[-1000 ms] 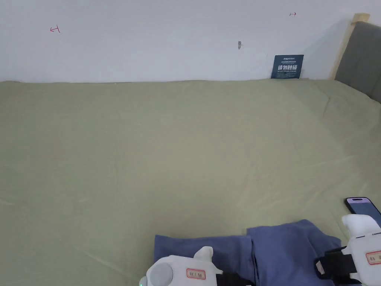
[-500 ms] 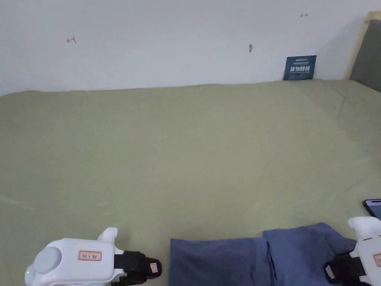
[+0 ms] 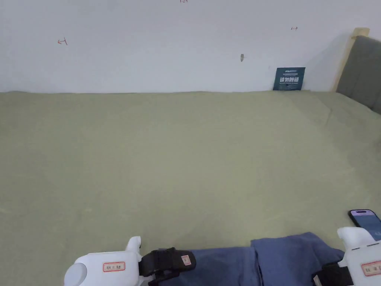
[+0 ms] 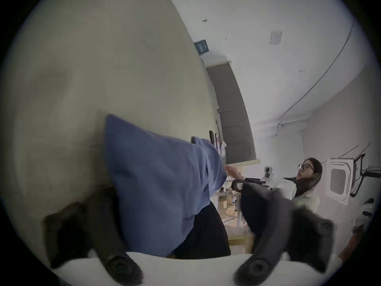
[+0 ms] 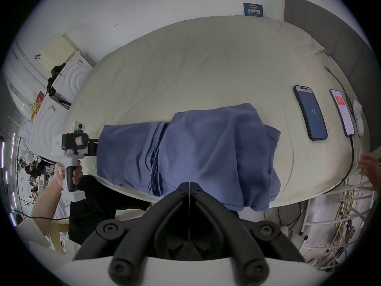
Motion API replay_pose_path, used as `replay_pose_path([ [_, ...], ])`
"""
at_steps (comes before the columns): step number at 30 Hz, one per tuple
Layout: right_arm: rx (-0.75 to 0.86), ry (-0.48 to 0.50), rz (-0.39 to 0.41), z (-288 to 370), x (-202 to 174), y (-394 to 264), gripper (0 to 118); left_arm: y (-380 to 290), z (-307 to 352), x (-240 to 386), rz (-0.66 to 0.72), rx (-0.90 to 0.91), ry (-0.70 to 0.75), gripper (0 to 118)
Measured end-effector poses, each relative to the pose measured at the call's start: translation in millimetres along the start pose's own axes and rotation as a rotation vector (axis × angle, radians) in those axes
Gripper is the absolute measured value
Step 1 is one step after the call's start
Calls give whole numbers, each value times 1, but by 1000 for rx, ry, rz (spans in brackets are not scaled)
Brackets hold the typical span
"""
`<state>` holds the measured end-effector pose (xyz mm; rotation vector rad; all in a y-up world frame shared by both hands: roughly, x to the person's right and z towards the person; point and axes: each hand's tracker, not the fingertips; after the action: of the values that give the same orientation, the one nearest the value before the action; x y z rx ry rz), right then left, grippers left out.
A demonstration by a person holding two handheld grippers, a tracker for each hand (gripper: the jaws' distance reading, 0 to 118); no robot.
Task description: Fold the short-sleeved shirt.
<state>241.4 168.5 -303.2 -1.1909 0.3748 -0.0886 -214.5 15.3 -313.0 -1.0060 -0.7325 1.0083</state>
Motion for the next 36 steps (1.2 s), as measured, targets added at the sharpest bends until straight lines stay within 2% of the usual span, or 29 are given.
replay_pose_path([
  [1,0,-2,-3,0,1,-1,0,0,-1,1,1,-10,16,10],
  [3,-6,-11,-5,0,4,-2,0,-2,-3,8,-29,-33,219,11],
  [4,-7,-16,-5,0,4,-2,0,-3,-1,6,-19,-9,250,11],
  [6,-6,-22,-6,1,4,-2,0,-7,12,1,71,22,149,11],
  [9,4,-22,-7,4,3,-1,0,2,48,8,38,44,173,11],
  [10,6,-20,-4,4,2,0,0,4,61,12,5,62,226,11],
  [12,8,-21,6,3,-3,3,0,13,99,21,8,66,242,11],
  [15,8,-15,29,0,-15,8,0,10,161,39,20,142,357,11],
  [19,1,15,56,-10,-32,15,0,7,249,51,91,267,474,11],
  [22,-13,23,76,-21,-44,19,0,1,304,71,109,336,617,11],
  [25,-25,37,87,-29,-52,22,0,-4,330,87,120,399,618,11],
  [29,-40,40,98,-37,-62,22,0,-4,315,108,69,428,630,11],
  [33,-49,45,105,-39,-64,22,0,7,254,125,-46,314,559,11],
  [36,-40,48,103,-33,-65,20,0,17,203,129,-65,236,495,11],
])
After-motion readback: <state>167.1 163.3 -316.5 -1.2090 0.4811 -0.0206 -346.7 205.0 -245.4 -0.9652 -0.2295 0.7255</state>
